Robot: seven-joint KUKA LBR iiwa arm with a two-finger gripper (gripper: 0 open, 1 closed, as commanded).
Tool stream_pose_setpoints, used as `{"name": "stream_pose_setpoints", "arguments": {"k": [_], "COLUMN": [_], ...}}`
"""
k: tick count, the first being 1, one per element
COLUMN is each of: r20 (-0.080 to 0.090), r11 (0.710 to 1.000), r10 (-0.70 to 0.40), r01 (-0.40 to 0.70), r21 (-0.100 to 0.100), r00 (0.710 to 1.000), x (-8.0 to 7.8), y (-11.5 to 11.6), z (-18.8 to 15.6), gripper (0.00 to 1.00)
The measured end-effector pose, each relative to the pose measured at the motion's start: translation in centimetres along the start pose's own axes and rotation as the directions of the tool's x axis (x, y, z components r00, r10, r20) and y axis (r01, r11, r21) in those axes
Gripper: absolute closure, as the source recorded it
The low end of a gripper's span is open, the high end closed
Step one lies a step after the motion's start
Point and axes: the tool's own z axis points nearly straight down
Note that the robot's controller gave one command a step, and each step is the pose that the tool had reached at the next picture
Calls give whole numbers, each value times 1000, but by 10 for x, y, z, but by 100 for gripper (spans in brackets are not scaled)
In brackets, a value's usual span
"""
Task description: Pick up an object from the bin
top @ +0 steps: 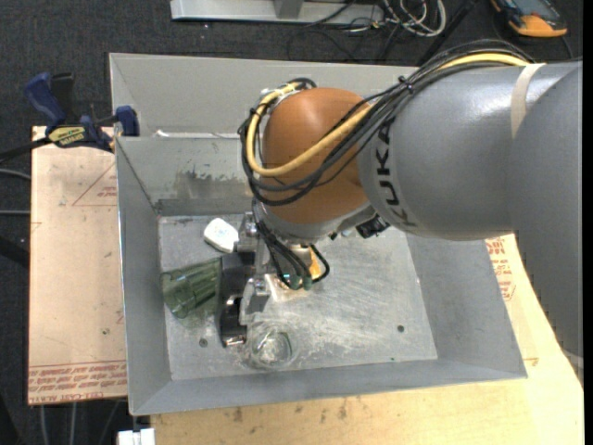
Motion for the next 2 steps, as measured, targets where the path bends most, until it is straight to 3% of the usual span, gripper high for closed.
{"name": "stream_pose_setpoints", "arguments": {"k": [1,2], "r20": [8,22], "r11": [1000,999], "r10": [3,-53], "r01": [-3,53], "r21": [-1,-4], "r00": [1000,998], "x": [-2,-4], "y": [-1,5], "z": [-4,40], "gripper": [0,0]}}
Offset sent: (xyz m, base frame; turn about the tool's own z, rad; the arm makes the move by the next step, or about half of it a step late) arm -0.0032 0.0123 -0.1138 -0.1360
